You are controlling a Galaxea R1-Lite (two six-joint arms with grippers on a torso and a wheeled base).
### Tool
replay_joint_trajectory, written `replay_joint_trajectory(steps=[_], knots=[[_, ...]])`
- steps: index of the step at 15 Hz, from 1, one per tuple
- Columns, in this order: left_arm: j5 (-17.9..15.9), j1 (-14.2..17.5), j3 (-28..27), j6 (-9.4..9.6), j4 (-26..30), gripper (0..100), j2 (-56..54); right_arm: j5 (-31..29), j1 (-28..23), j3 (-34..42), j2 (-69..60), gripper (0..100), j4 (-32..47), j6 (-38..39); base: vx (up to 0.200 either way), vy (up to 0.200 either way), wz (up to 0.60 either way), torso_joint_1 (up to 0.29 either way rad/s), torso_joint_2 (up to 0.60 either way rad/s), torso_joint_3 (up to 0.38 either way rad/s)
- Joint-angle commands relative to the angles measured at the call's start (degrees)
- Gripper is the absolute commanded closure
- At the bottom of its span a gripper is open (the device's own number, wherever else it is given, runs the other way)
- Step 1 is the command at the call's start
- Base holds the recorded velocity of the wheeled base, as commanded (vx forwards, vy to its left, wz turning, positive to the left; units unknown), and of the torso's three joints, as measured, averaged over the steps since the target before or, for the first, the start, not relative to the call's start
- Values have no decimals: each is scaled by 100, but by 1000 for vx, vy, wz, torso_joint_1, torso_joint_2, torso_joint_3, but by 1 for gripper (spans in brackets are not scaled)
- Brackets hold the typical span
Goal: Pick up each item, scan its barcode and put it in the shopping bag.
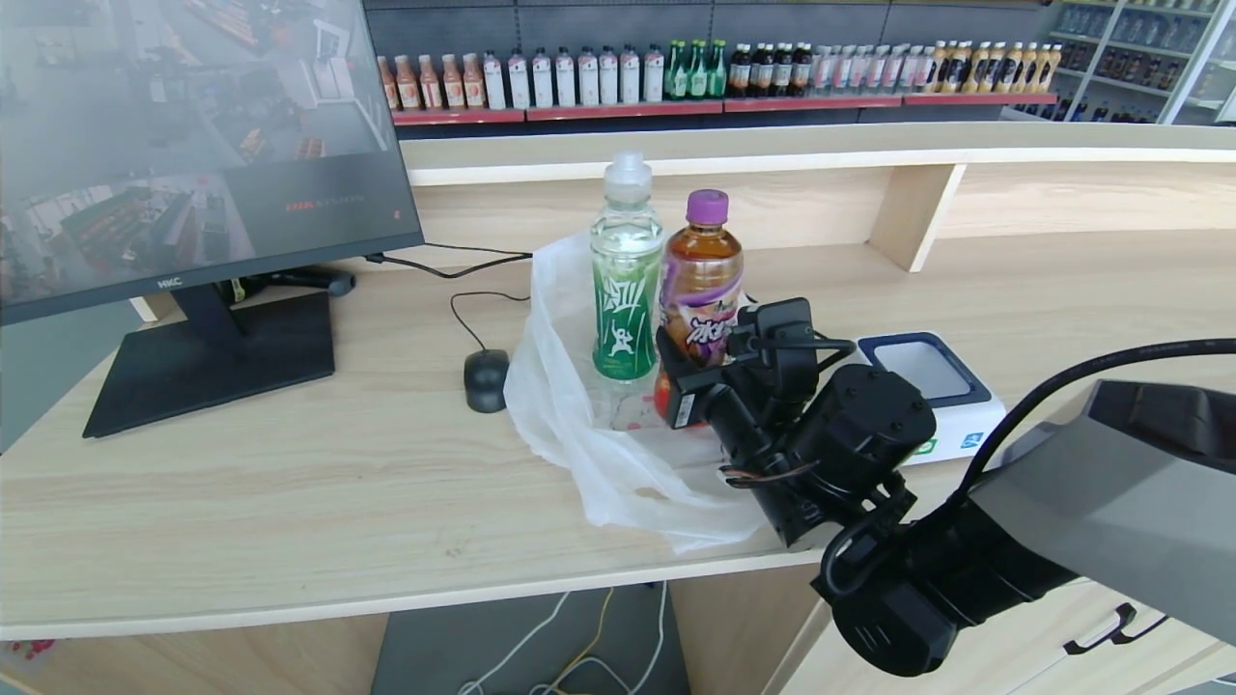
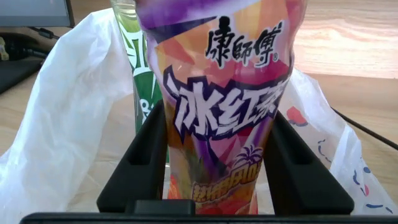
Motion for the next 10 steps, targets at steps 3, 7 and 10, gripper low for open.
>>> replay_joint_trajectory(steps=[3,7,10], knots=[[0,1,0,0,-1,0,-2,-8,10,-1,73,100,-6,34,0,0,0,0,0,0],[9,1,0,8,-1,0,-2,1,10,-97,144,0,-6,51,0,0,0,0,0,0],[0,1,0,0,-1,0,-2,1,10,-97,117,0,-6,122,0,0,0,0,0,0]])
